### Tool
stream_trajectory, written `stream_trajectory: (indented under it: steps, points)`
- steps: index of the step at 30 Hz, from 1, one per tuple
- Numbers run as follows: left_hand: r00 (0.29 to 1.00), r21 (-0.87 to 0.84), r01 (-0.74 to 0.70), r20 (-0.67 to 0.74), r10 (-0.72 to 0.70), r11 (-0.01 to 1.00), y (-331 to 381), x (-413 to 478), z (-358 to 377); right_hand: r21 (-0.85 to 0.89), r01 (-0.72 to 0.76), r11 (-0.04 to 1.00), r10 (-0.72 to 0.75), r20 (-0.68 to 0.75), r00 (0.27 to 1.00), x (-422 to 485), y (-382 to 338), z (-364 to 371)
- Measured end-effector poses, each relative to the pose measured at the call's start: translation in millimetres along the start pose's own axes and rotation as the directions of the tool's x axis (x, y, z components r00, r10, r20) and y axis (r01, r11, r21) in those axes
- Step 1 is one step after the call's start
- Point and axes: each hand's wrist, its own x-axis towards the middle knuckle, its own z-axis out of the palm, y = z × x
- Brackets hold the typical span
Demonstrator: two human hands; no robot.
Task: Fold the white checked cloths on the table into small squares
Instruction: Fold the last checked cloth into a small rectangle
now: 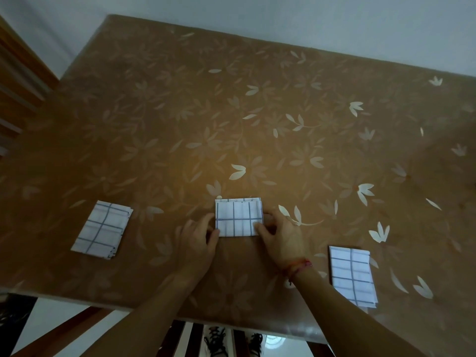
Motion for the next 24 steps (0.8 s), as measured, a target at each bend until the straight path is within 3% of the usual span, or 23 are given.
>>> stream_trajectory:
  steps: [6,12,16,21,22,24]
  points:
    - [0.998,0.117,-0.069,0.015,0.068,0.991,-4,5,4,-0.009,-0.075,0.997,0.075,-0.018,0.997,11,4,9]
    - [0.972,0.293,-0.213,-0.032,0.232,0.932,-4,9,4,-0.021,-0.073,0.997,0.073,0.014,0.997,16,2,8]
    - [0.919,0.35,-0.393,0.114,0.378,0.85,-4,13,2,-0.035,-0.082,0.996,0.082,0.021,0.996,17,1,9]
    - [0.925,0.36,-0.372,0.216,0.311,0.856,-9,16,1,-0.03,-0.092,0.995,0.092,0.019,0.996,17,-2,5]
    - [0.925,0.366,-0.374,0.218,0.313,0.852,-10,16,1,-0.044,-0.074,0.996,0.073,-0.004,0.997,16,-5,4]
    - [0.918,0.368,-0.391,0.223,0.328,0.844,-10,16,1,-0.157,0.085,0.984,-0.105,-0.124,0.987,14,-13,5]
